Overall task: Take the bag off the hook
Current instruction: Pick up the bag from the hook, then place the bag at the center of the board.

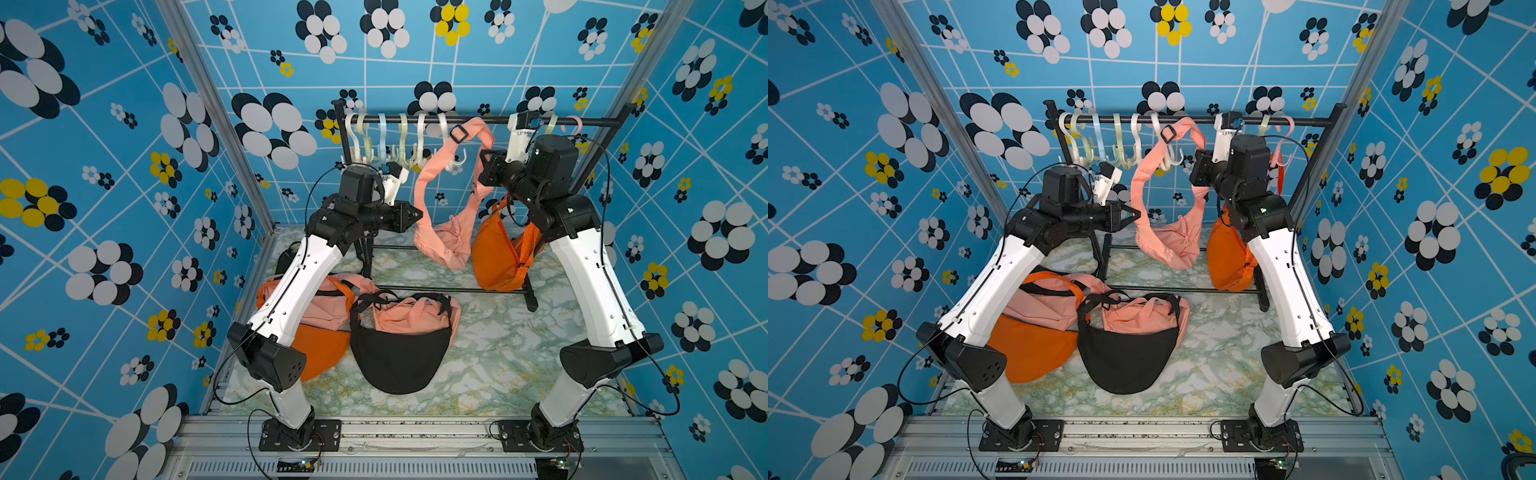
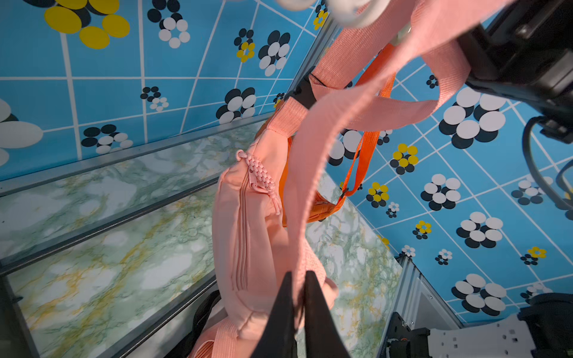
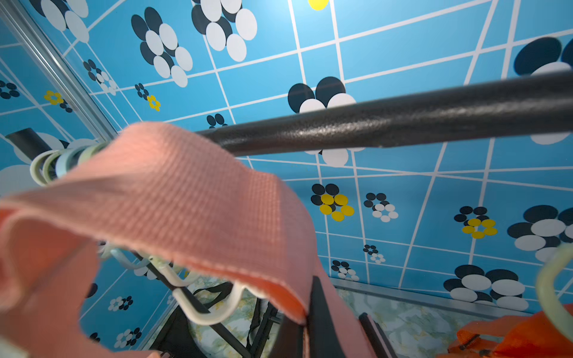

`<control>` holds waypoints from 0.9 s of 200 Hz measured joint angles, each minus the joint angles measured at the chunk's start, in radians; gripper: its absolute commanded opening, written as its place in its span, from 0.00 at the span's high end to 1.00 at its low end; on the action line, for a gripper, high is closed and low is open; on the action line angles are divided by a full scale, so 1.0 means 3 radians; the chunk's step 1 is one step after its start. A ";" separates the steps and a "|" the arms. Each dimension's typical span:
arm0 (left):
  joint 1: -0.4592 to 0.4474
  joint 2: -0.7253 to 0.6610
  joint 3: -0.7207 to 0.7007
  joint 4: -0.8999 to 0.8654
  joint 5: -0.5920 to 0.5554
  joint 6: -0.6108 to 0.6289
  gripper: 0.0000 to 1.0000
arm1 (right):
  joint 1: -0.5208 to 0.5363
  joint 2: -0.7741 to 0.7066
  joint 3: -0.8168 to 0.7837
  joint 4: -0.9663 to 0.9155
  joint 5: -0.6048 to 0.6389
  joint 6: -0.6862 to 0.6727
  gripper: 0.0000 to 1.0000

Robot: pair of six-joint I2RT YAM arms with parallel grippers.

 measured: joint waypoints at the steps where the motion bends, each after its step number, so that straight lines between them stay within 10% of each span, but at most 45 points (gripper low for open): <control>1: 0.0000 0.0000 0.0004 0.0000 0.0004 -0.0001 0.88 | 0.0000 -0.0003 -0.0003 -0.0003 0.0003 -0.0001 1.00; 116: 0.0027 -0.0394 -0.0271 0.0052 0.0097 0.0003 0.84 | 0.0122 -0.0786 -0.0941 -0.0247 0.0189 -0.0212 1.00; 130: 0.0028 -0.0538 -0.0412 0.0047 0.0070 0.0022 0.71 | 0.0196 -0.0969 -0.1031 -0.0247 0.0184 -0.0240 1.00; 153: 0.0024 -0.0712 -0.0594 0.0046 0.0083 0.0061 0.01 | 0.0282 -0.1176 -0.1067 -0.0243 0.0128 -0.0247 1.00; 180: -0.0027 -0.0754 -0.0701 -0.0064 0.0095 0.0134 0.01 | 0.0296 -0.1297 -0.1066 -0.0244 0.0011 -0.0186 1.00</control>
